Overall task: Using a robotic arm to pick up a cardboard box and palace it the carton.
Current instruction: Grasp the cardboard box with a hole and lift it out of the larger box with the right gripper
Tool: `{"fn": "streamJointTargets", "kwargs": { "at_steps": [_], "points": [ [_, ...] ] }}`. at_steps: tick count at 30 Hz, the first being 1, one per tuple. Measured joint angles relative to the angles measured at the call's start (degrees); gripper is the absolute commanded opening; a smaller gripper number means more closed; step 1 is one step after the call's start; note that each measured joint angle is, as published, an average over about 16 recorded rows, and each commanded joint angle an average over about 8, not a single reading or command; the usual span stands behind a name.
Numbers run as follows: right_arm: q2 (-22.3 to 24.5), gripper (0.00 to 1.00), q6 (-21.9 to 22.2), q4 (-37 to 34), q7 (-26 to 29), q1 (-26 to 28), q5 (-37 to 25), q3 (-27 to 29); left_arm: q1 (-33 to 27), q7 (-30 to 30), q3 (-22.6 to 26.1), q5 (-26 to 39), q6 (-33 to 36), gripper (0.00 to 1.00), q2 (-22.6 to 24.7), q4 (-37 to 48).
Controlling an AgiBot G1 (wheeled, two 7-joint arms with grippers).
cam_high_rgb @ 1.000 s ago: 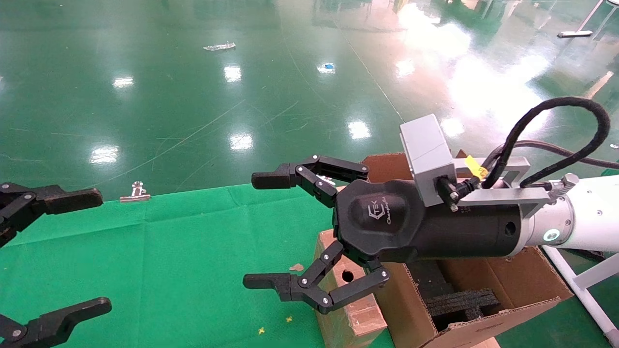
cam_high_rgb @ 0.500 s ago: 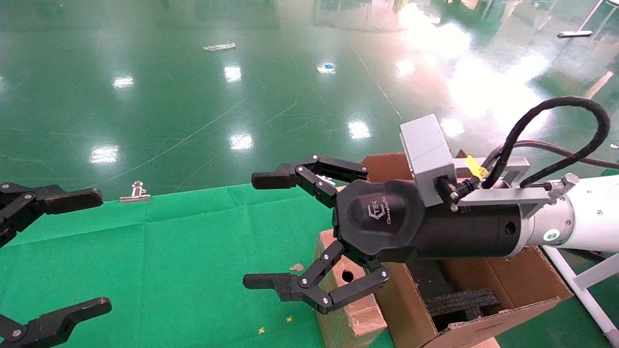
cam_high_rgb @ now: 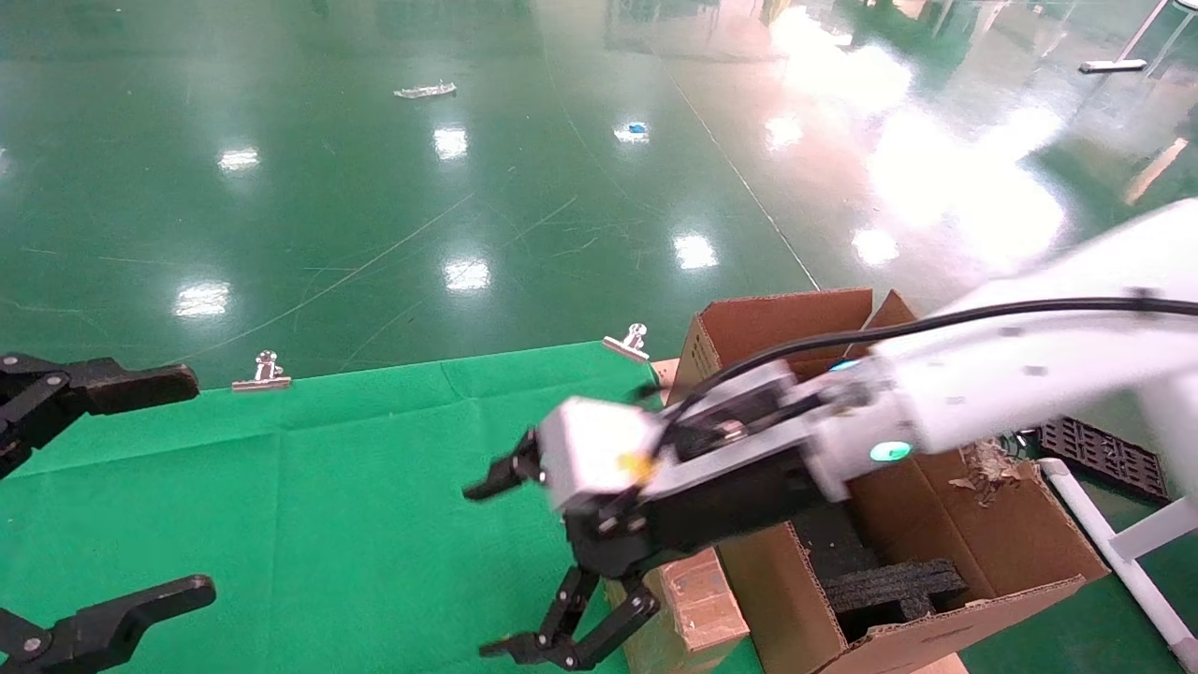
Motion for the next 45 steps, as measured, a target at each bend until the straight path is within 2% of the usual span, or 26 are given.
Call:
{"fn": "streamJointTargets", "kwargs": {
  "at_steps": [5,10,22,33,37,45],
  "points": [
    [-2.20,1.00,-1.07,0.01,3.05,7.80,-6.67,-8.61,-0.01,0.01,0.02,-0.01,-0.01,1.00,-0.01,0.00],
    [-2.14,1.00,-1.50,-0.03,5.09,15.92,-9.21,-16.52,-0.01,0.02,0.04,-0.03,-0.02,1.00,-0.02,0.00],
    [-0.16,1.00,-1.79,0.00,8.54,34.28,-8.65,-36.39,-0.02,0.05,0.09,-0.06,-0.04,1.00,-0.04,0.00],
    [-3.83,1.00,-1.11,-0.07,14.26,44.30,-7.50,-54.14,-0.03,0.07,0.14,-0.10,-0.06,1.00,-0.06,0.00],
    [-5.27,1.00,-0.50,-0.51,20.62,46.82,-7.08,-58.39,-0.04,0.08,0.16,-0.11,-0.07,1.00,-0.06,0.00],
    [-5.68,1.00,0.93,-4.65,40.94,48.47,-2.44,-62.54,-0.04,0.10,0.19,-0.13,-0.08,1.00,-0.08,0.00]
  ]
}}
